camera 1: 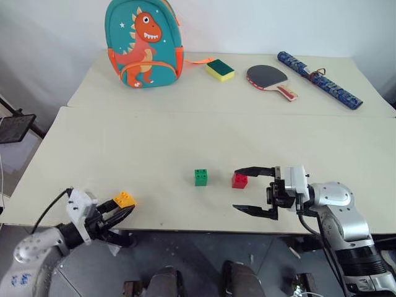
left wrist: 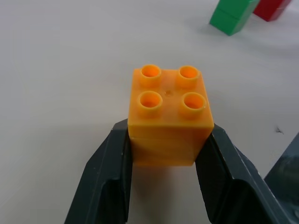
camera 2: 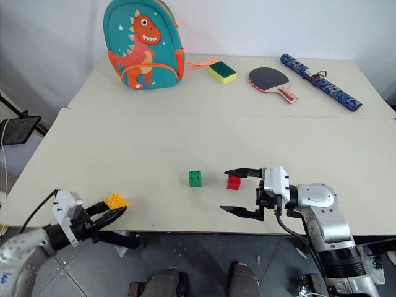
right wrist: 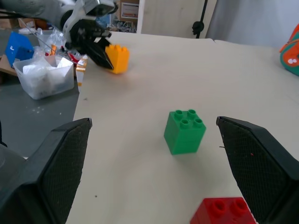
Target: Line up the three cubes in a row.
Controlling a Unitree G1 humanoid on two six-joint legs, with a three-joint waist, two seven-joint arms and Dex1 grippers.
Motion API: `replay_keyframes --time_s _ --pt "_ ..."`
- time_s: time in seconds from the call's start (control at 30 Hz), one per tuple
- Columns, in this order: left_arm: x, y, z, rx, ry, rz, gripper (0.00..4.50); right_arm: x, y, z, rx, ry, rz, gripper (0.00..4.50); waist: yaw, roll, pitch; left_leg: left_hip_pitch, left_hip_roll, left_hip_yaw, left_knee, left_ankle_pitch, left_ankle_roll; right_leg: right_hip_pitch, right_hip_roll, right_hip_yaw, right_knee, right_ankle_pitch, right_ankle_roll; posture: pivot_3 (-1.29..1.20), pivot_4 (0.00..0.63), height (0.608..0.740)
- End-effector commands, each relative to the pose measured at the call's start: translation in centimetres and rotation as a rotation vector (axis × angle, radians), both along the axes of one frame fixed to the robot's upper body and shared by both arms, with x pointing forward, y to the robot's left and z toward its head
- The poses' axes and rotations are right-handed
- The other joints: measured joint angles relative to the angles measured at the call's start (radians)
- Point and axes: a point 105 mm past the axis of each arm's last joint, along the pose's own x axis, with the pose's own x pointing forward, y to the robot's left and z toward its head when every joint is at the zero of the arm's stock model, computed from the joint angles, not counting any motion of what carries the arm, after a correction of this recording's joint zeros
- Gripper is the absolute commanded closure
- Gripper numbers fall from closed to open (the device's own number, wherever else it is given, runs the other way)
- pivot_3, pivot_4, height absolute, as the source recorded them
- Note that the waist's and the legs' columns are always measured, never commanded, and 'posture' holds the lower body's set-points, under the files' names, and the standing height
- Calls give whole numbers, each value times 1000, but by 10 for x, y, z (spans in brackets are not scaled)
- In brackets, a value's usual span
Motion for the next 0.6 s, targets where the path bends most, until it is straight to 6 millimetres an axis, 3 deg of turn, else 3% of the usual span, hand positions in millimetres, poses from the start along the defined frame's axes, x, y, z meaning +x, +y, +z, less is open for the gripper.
replay_keyframes --time_s 0.03,0.17,0.27,0.43,0.6 --pt "8 -14 8 107 -51 -284 2996 -2 -17 5 -15 -35 -44 0 6 0 0 0 0 1 0 0 0 0 0 0 0 0 0 0 150 740" --pt "58 -39 5 206 -63 -477 2996 -6 -35 1 -31 -11 -103 0 13 2 0 1 0 6 -1 0 1 -1 0 -1 -1 0 0 0 150 740" --pt "80 -50 3 235 -66 -504 2996 -8 -42 0 -34 -2 -135 0 2 1 -1 1 -1 8 -1 0 1 -1 0 -1 -1 0 1 0 150 740" --pt "95 -63 2 263 -75 -560 2996 -13 -51 -3 -33 22 -189 0 -23 0 0 1 0 14 -3 -1 2 -6 0 -1 0 1 2 0 150 740" --pt "94 -64 -2 260 -8 -603 2996 -16 -60 -7 -34 32 -237 0 -18 0 0 0 1 14 -2 -1 2 -6 0 1 0 1 2 0 150 740"
